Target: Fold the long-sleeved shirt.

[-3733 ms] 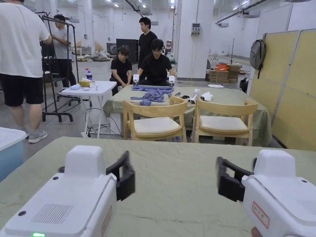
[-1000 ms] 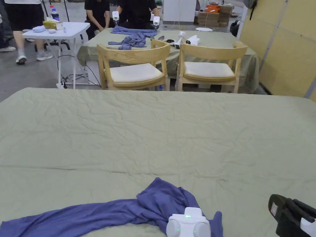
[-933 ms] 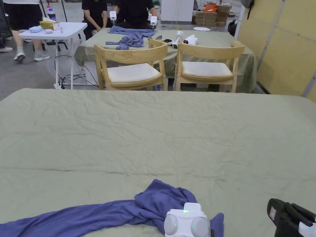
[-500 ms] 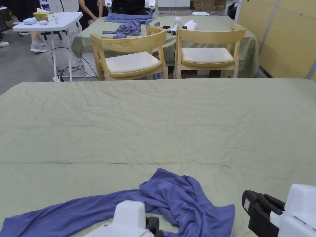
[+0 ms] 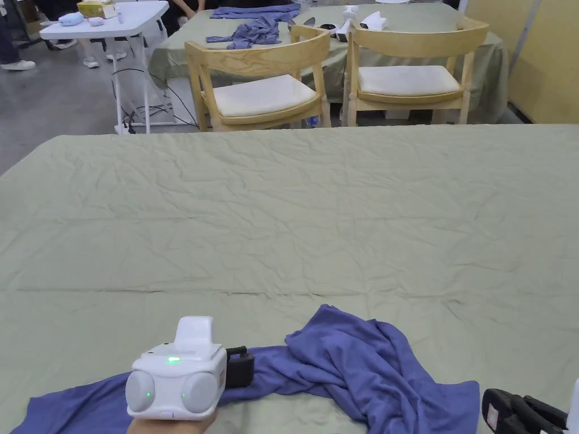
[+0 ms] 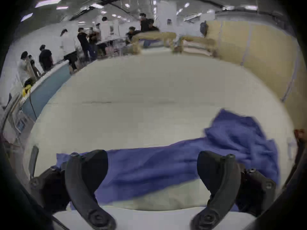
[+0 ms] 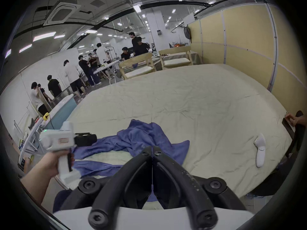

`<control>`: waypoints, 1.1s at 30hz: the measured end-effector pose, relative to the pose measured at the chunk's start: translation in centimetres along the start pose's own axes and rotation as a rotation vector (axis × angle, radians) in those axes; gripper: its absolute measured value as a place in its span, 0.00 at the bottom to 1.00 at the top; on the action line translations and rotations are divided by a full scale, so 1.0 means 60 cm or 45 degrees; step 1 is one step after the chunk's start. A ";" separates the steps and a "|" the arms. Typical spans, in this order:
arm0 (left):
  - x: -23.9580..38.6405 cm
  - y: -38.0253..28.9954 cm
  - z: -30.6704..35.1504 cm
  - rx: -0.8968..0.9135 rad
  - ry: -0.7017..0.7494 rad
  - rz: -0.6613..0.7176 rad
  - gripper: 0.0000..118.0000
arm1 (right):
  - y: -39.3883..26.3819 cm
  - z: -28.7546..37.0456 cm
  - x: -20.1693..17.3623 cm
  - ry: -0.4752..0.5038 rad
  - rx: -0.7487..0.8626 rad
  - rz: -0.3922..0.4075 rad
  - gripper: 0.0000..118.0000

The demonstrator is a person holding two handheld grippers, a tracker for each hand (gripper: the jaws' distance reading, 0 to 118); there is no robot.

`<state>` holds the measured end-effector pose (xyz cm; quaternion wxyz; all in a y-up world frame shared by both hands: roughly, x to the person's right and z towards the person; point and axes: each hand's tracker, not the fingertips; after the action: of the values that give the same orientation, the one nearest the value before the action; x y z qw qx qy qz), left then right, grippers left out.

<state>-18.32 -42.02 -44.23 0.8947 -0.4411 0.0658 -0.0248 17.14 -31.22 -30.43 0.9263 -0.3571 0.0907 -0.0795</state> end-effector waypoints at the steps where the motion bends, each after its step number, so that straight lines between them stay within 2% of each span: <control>1: 0.010 -0.004 -0.026 -0.061 -0.008 -0.038 0.86 | 0.000 -0.009 0.004 -0.010 -0.020 0.001 0.03; 2: -0.010 -0.031 -0.105 -0.129 -0.026 -0.087 0.77 | 0.001 -0.019 0.009 -0.022 -0.040 0.000 0.03; 3: -0.005 -0.046 -0.120 -0.164 -0.065 -0.117 0.74 | 0.002 -0.031 0.014 -0.035 -0.063 0.004 0.03; 4: -0.004 -0.052 -0.109 -0.093 -0.085 -0.087 0.65 | 0.002 -0.041 0.019 -0.043 -0.073 0.009 0.03; 5: -0.003 -0.036 -0.080 -0.041 -0.056 -0.074 0.36 | 0.004 -0.054 0.025 -0.064 -0.090 0.012 0.03; 6: 0.003 -0.033 -0.051 -0.004 -0.175 -0.080 0.03 | 0.006 -0.068 0.032 -0.083 -0.107 0.017 0.03; 7: 0.008 -0.034 -0.037 0.026 -0.185 -0.083 0.03 | 0.008 -0.085 0.038 -0.092 -0.132 0.033 0.03; 8: 0.014 -0.037 -0.019 0.056 -0.218 -0.074 0.03 | 0.009 -0.105 0.047 -0.092 -0.174 0.045 0.12; 9: 0.012 -0.037 -0.006 0.043 -0.316 -0.063 0.03 | 0.012 -0.129 0.057 -0.091 -0.213 0.050 0.37; 10: 0.009 -0.038 0.006 0.045 -0.360 -0.043 0.03 | 0.016 -0.158 0.066 -0.084 -0.240 0.047 0.84; 11: 0.007 -0.041 0.016 0.059 -0.375 -0.028 0.03 | 0.017 -0.186 0.072 -0.107 -0.299 0.062 1.00; 12: 0.003 -0.043 0.025 0.069 -0.364 -0.028 0.03 | 0.015 -0.218 0.080 -0.131 -0.377 0.075 0.98; 13: -0.001 -0.045 0.033 0.081 -0.367 -0.023 0.03 | 0.019 -0.229 0.077 -0.104 -0.320 0.077 0.94; 14: -0.004 -0.042 0.032 0.088 -0.364 -0.010 0.03 | 0.021 -0.256 0.080 -0.125 -0.362 0.066 0.95; 17: -0.028 -0.035 0.045 0.097 -0.399 0.106 0.03 | 0.001 -0.325 0.104 -0.231 -0.559 0.021 0.93; 18: -0.034 -0.035 0.042 0.100 -0.409 0.145 0.03 | -0.005 -0.339 0.107 -0.222 -0.606 0.012 0.91; 19: -0.041 -0.032 0.046 0.101 -0.428 0.177 0.03 | -0.011 -0.343 0.111 -0.175 -0.635 -0.017 0.76; 20: -0.048 -0.030 0.050 0.104 -0.437 0.186 0.03 | -0.005 -0.340 0.105 -0.208 -0.611 -0.038 0.61; 21: -0.055 -0.029 0.054 0.108 -0.439 0.198 0.03 | 0.001 -0.323 0.099 -0.252 -0.565 -0.014 0.56; 22: -0.057 -0.030 0.062 0.118 -0.441 0.226 0.03 | 0.010 -0.301 0.090 -0.187 -0.516 -0.012 0.20; 23: -0.067 -0.028 0.074 0.134 -0.458 0.275 0.03 | 0.015 -0.273 0.079 -0.173 -0.440 -0.032 0.07; 24: -0.076 -0.026 0.087 0.153 -0.468 0.322 0.03 | 0.017 -0.241 0.075 -0.241 -0.369 0.018 0.07; 26: -0.075 -0.027 0.156 0.224 -0.480 0.395 0.03 | 0.024 -0.157 0.059 -0.093 -0.177 0.080 0.07; 29: -0.090 -0.027 0.238 0.348 -0.537 0.500 0.03 | 0.037 -0.047 0.013 -0.104 0.044 0.159 0.07; 33: -0.110 -0.009 0.358 0.567 -0.562 0.545 0.03 | 0.076 0.067 -0.022 -0.034 0.323 0.171 0.07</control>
<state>-21.83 -24.78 -30.23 0.9462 -0.2068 -0.0447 0.2447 17.17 -24.97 -30.44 0.9683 -0.2311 0.0914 -0.0233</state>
